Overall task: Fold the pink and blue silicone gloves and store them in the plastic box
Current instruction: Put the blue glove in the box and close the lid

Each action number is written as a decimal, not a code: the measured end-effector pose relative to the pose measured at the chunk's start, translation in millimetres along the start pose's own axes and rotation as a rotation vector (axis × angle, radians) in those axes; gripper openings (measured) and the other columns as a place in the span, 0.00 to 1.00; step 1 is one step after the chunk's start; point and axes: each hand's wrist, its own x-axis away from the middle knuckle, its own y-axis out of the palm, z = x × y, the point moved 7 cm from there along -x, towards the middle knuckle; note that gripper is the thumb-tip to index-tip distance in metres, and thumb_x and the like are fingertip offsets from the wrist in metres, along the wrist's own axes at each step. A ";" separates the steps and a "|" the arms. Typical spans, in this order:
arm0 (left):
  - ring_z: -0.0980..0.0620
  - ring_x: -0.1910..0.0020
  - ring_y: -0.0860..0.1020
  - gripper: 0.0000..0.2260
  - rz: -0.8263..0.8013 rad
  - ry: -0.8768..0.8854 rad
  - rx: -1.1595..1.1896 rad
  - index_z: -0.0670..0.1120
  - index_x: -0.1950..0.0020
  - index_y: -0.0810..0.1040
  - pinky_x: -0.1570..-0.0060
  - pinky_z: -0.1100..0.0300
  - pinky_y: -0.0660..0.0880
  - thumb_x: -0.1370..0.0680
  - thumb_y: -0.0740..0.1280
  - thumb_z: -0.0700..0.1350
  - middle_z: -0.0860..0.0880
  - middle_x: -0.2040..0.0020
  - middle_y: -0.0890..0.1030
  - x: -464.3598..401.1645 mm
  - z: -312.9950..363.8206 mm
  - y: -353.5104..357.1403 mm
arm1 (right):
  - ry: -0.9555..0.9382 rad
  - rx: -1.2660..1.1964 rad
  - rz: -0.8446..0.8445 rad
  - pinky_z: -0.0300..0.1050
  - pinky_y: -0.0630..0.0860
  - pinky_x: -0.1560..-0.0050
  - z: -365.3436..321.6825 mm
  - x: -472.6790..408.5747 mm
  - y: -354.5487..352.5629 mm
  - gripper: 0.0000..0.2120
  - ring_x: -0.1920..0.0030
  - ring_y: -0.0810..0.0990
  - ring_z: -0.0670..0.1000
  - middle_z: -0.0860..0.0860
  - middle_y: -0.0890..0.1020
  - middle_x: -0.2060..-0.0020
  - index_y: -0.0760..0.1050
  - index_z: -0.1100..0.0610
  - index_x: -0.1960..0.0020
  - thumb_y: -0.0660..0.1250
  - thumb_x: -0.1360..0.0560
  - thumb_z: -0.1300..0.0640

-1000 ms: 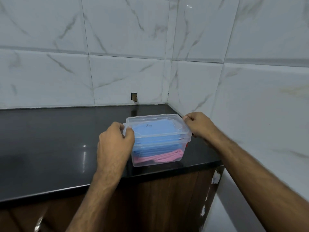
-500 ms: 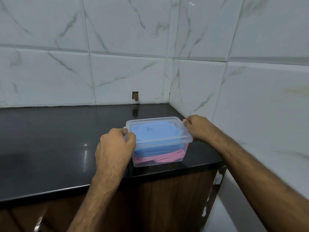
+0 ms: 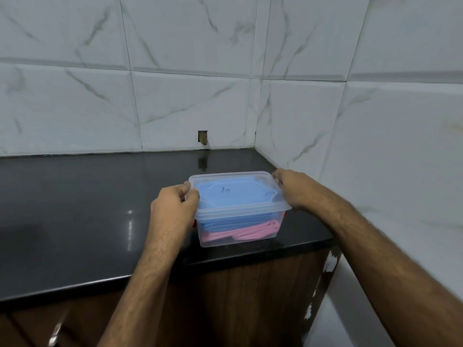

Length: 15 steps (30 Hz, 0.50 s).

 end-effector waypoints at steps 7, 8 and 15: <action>0.70 0.64 0.79 0.11 0.055 0.001 0.078 0.44 0.46 0.87 0.72 0.76 0.71 0.19 0.66 0.47 0.61 0.38 0.81 4.5 -0.8 -2.5 | 0.014 -0.015 0.000 0.50 0.80 0.51 2.1 -1.9 -2.5 0.13 0.49 0.80 0.56 0.56 0.82 0.43 0.75 0.57 0.35 0.62 0.19 0.63; 0.68 0.61 0.80 0.11 0.052 0.005 0.081 0.45 0.45 0.88 0.72 0.77 0.71 0.19 0.67 0.47 0.60 0.38 0.83 5.2 0.5 -3.6 | 0.015 -0.019 0.005 0.49 0.79 0.52 2.3 -1.7 -2.9 0.13 0.49 0.81 0.56 0.56 0.82 0.43 0.76 0.57 0.36 0.62 0.19 0.63; 0.58 0.65 0.80 0.13 -0.051 0.033 -0.123 0.40 0.61 0.79 0.67 0.59 0.78 0.22 0.66 0.47 0.64 0.50 0.83 -4.3 8.0 -8.7 | -0.011 -0.004 0.004 0.43 0.70 0.59 3.2 -4.6 -7.1 0.09 0.55 0.79 0.53 0.52 0.82 0.55 0.75 0.54 0.53 0.60 0.18 0.63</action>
